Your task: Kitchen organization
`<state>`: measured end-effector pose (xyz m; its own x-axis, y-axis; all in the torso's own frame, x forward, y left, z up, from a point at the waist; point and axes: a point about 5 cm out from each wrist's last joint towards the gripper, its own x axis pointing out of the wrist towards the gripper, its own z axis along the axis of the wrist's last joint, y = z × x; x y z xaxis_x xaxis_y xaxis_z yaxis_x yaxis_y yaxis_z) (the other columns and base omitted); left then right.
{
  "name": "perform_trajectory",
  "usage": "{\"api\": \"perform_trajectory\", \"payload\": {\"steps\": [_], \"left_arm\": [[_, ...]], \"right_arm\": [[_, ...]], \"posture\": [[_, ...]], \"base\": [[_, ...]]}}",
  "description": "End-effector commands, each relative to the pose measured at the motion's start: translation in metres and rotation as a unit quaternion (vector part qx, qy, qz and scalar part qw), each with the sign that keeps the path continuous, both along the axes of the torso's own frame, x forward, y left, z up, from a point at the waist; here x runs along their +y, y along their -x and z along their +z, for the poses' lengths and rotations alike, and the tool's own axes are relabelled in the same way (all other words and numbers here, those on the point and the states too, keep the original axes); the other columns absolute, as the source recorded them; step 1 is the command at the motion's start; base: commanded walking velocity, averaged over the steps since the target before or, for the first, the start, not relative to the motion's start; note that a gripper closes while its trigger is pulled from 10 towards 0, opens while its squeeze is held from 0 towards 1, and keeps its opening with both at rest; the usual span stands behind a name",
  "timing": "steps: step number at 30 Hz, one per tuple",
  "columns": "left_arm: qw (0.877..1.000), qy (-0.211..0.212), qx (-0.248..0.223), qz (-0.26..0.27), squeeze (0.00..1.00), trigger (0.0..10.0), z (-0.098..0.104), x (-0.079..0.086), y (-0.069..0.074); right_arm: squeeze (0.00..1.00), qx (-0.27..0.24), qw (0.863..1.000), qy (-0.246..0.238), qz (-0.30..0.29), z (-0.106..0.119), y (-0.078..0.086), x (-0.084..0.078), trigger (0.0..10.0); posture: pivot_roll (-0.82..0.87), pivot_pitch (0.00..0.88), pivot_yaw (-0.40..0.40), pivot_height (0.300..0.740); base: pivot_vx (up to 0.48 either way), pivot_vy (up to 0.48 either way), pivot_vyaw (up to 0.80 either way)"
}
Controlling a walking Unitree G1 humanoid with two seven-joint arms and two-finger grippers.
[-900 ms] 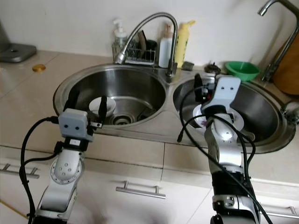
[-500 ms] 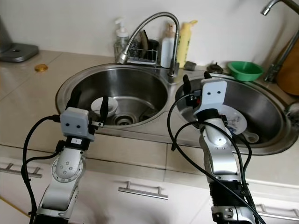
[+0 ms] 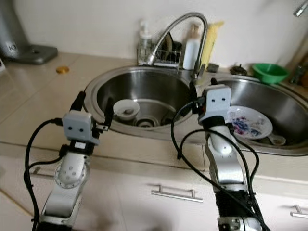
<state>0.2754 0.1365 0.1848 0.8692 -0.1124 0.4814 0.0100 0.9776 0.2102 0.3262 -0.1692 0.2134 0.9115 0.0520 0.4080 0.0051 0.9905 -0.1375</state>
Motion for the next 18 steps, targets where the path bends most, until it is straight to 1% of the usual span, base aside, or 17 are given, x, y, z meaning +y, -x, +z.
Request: {"api": "perform_trajectory", "payload": {"steps": [1,6,12,14,16,17,18], "left_arm": [[1.000,-0.001,-0.002,0.004,0.00,10.0,0.0017,0.0027,0.0009],[1.000,0.000,-0.003,0.003,0.00,10.0,0.0013,0.0020,0.0017],[1.000,0.001,-0.006,0.003,0.00,10.0,0.0019,0.0030,0.0018],[1.000,0.002,-0.008,0.003,0.00,10.0,0.0026,0.0033,0.0020],[1.000,0.002,-0.008,0.003,0.00,10.0,0.0026,0.0038,0.0020],[1.000,-0.007,-0.011,0.002,0.00,10.0,0.0027,0.0030,0.0027],[1.000,-0.010,-0.015,-0.001,0.00,10.0,0.0028,0.0017,0.0035]], "right_arm": [[0.00,-0.011,1.000,0.004,0.010,0.0050,0.0018,0.0070,10.0],[0.00,-0.014,1.000,0.009,0.006,0.0039,0.0045,0.0066,10.0],[0.00,-0.019,1.000,0.010,0.006,0.0027,0.0074,0.0077,10.0],[0.00,-0.020,1.000,0.012,0.006,0.0021,0.0080,0.0078,10.0],[0.00,-0.020,1.000,0.013,0.006,0.0015,0.0086,0.0084,10.0],[0.00,-0.019,1.000,0.016,0.006,0.0007,0.0092,0.0092,10.0],[0.00,-0.017,1.000,0.017,0.007,-0.0002,0.0098,0.0100,10.0]], "posture": [[0.03,0.000,-0.051,0.740],[0.02,0.000,-0.051,0.740],[0.03,0.000,-0.049,0.740],[0.03,0.000,-0.049,0.740],[0.03,0.000,-0.048,0.740],[0.03,0.000,-0.047,0.740],[0.03,0.000,-0.047,0.740]], "base": [[0.000,0.472,0.00],[0.000,0.469,0.00],[0.000,0.387,0.00],[0.000,0.296,0.00],[0.000,0.000,0.00],[0.000,0.000,0.00],[0.000,0.000,-0.80]]}}
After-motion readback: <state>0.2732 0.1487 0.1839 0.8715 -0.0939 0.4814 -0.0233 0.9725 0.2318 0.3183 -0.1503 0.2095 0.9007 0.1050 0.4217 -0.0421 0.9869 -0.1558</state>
